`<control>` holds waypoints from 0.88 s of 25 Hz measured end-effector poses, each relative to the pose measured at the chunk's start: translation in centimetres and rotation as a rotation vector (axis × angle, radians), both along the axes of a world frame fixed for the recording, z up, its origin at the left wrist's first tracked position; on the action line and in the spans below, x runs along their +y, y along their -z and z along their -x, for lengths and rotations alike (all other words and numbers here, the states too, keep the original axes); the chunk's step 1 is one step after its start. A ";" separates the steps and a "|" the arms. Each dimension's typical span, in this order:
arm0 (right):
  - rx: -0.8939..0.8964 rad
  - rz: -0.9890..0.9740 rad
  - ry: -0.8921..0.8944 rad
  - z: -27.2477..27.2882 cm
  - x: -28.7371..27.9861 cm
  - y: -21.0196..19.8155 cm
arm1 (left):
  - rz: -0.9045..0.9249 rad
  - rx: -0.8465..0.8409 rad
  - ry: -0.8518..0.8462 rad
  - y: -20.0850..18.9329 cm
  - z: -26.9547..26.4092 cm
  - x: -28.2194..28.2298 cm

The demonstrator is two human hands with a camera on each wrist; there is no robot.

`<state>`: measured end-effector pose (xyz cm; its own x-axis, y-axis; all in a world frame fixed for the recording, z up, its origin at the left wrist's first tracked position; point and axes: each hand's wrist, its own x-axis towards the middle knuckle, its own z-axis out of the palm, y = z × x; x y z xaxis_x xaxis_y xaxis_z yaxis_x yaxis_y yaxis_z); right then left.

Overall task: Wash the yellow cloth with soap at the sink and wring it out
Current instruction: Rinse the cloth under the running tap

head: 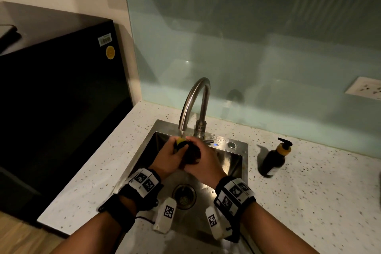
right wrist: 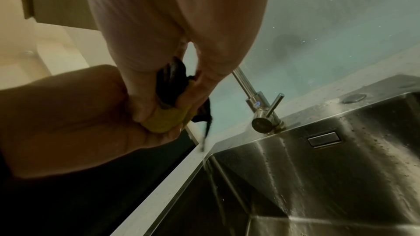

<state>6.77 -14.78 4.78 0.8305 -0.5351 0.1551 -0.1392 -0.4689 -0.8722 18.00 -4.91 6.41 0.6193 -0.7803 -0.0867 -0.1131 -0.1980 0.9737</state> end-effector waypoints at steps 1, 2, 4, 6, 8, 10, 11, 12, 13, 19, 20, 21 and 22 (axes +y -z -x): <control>0.026 0.020 -0.032 0.0 0.0 0.2 | -0.001 0.008 -0.014 0.1 0.1 -0.1; 0.059 0.029 -0.059 0.0 0.0 0.4 | 0.003 0.028 -0.028 0.1 0.3 -0.1; 0.085 -0.065 -0.103 -0.1 0.2 0.5 | 0.014 0.062 -0.047 0.2 0.4 -0.3; 0.074 -0.141 -0.106 -0.1 0.3 0.2 | 0.036 0.099 -0.044 0.3 0.4 -0.1; 0.085 -0.069 -0.050 -0.2 0.2 -0.1 | 0.063 0.125 -0.028 0.4 0.3 0.3; 0.092 -0.009 -0.025 -0.2 0.2 -0.5 | 0.045 0.112 -0.024 0.9 -0.2 0.8; 0.092 0.015 -0.026 -0.2 0.2 -0.8 | 0.004 0.085 -0.037 1.2 -0.4 1.1; 0.087 0.044 -0.030 -0.2 0.3 -1.1 | -0.029 0.049 -0.067 1.4 -0.6 1.5; 0.075 0.085 -0.041 -0.3 0.3 -1.5 | -0.034 0.026 -0.101 2.0 -0.8 1.6; 0.106 0.263 -0.111 -1.2 0.2 -1.7 | 0.066 -0.094 0.026 2.2 -1.1 0.8; 0.110 0.236 -0.104 -1.2 0.2 -1.5 | 0.057 -0.135 0.011 1.8 -1.1 0.6; 0.086 0.191 -0.098 -1.2 0.3 -1.1 | 0.077 -0.153 -0.007 1.7 -1.2 0.4; 0.048 0.121 -0.091 -1.1 0.4 -1.0 | 0.100 -0.145 0.000 1.1 -1.1 0.3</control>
